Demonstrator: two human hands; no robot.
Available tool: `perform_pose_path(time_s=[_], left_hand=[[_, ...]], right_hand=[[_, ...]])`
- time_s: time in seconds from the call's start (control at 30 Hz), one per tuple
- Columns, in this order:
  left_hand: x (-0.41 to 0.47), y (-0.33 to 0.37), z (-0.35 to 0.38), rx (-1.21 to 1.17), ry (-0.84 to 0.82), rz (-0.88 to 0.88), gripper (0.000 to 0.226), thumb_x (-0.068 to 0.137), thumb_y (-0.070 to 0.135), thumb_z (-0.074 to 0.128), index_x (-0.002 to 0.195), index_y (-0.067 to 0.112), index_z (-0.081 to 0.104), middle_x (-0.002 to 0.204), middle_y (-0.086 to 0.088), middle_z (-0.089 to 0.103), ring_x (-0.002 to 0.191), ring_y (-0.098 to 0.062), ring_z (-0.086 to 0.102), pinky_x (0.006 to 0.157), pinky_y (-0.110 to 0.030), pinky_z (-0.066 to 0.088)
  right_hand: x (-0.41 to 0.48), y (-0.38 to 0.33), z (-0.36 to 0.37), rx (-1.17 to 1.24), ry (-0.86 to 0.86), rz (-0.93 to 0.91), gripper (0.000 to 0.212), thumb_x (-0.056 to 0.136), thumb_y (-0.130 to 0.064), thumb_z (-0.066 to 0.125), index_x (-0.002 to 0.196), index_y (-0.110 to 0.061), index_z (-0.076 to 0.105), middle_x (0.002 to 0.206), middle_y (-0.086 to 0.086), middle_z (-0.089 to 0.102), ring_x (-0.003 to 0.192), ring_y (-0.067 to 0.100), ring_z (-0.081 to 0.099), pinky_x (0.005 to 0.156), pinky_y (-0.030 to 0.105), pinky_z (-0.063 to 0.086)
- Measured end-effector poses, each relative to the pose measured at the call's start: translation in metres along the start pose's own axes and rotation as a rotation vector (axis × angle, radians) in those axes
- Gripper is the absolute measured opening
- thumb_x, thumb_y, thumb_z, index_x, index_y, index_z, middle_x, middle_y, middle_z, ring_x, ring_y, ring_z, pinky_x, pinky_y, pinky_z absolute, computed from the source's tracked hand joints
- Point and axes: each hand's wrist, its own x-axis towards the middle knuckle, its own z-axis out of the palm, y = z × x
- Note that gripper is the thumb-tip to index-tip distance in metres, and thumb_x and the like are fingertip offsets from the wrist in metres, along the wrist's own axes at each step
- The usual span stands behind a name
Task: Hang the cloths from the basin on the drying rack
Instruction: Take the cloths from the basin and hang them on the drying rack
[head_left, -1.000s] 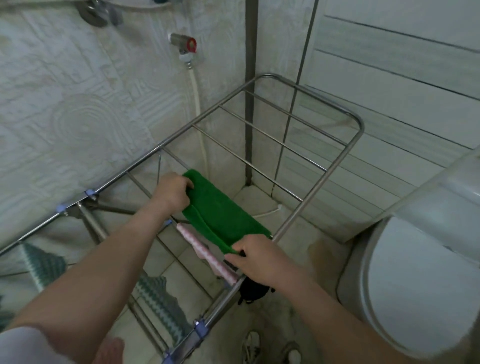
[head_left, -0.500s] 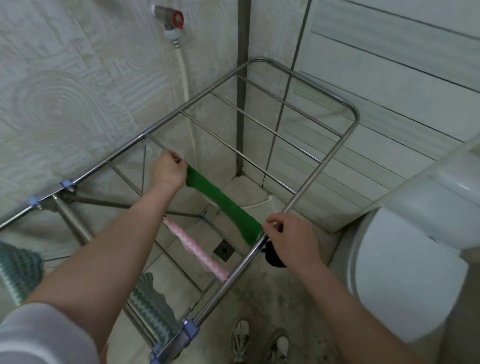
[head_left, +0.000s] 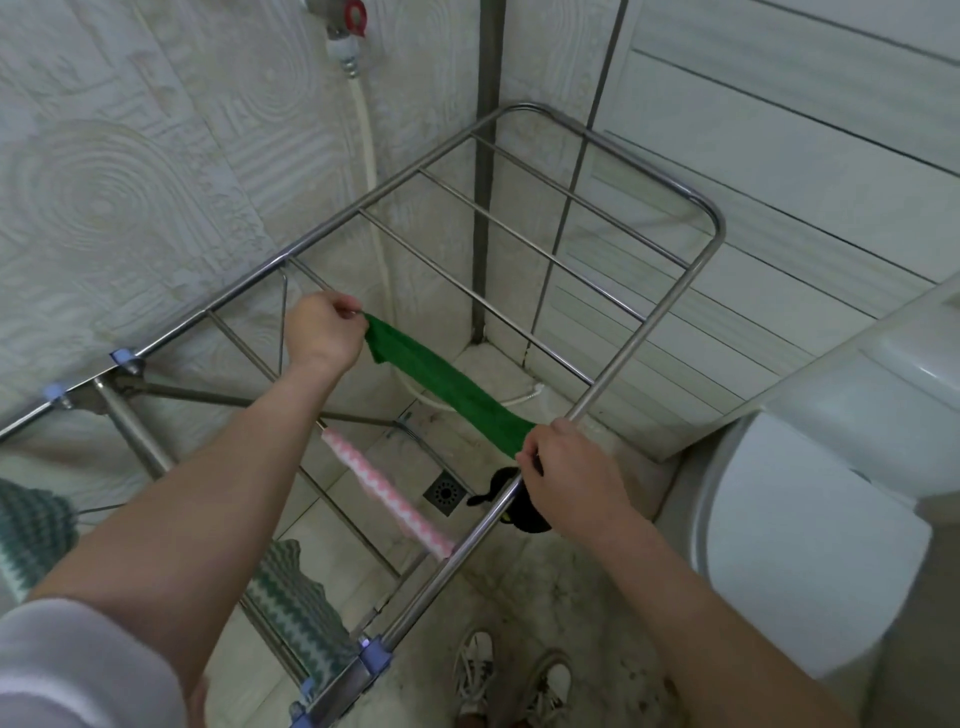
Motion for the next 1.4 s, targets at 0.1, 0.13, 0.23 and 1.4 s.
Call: perform_pose_path(time_s=[0.1, 0.13, 0.23, 1.4], left_hand=[[-0.004, 0.0, 0.001, -0.042, 0.008, 0.011, 0.018, 0.086, 0.01, 0.06, 0.101, 0.01, 0.07, 0.099, -0.006, 0.068, 0.09, -0.018, 0.061, 0.081, -0.027, 0.049], [-0.005, -0.001, 0.001, -0.053, 0.013, 0.009, 0.018, 0.086, 0.01, 0.06, 0.101, 0.01, 0.069, 0.099, -0.006, 0.068, 0.089, -0.017, 0.06, 0.081, -0.027, 0.048], [-0.008, -0.003, 0.002, -0.05, 0.04, -0.026, 0.02, 0.088, 0.006, 0.054, 0.101, 0.012, 0.068, 0.098, -0.007, 0.067, 0.086, -0.019, 0.06, 0.077, -0.028, 0.048], [-0.043, 0.007, 0.014, 0.04, 0.089, 0.065, 0.015, 0.086, 0.01, 0.062, 0.097, 0.017, 0.067, 0.112, -0.008, 0.057, 0.103, -0.024, 0.056, 0.091, -0.034, 0.048]], right_hand=[[-0.008, 0.0, -0.002, -0.046, -0.022, -0.069, 0.022, 0.1, -0.031, 0.038, 0.1, -0.016, 0.054, 0.098, -0.001, 0.046, 0.076, 0.017, 0.056, 0.068, 0.033, 0.051], [-0.01, -0.001, -0.002, -0.055, -0.022, -0.082, 0.022, 0.1, -0.032, 0.039, 0.101, -0.017, 0.054, 0.099, -0.001, 0.046, 0.077, 0.018, 0.057, 0.068, 0.034, 0.052], [-0.01, 0.002, -0.001, -0.007, -0.011, -0.064, 0.019, 0.098, -0.035, 0.045, 0.099, -0.02, 0.055, 0.096, -0.004, 0.048, 0.078, 0.015, 0.056, 0.069, 0.032, 0.051], [0.001, 0.02, 0.002, 0.68, 0.115, 0.224, 0.008, 0.084, -0.023, 0.07, 0.091, -0.02, 0.07, 0.074, -0.01, 0.055, 0.067, 0.001, 0.05, 0.062, 0.015, 0.04]])
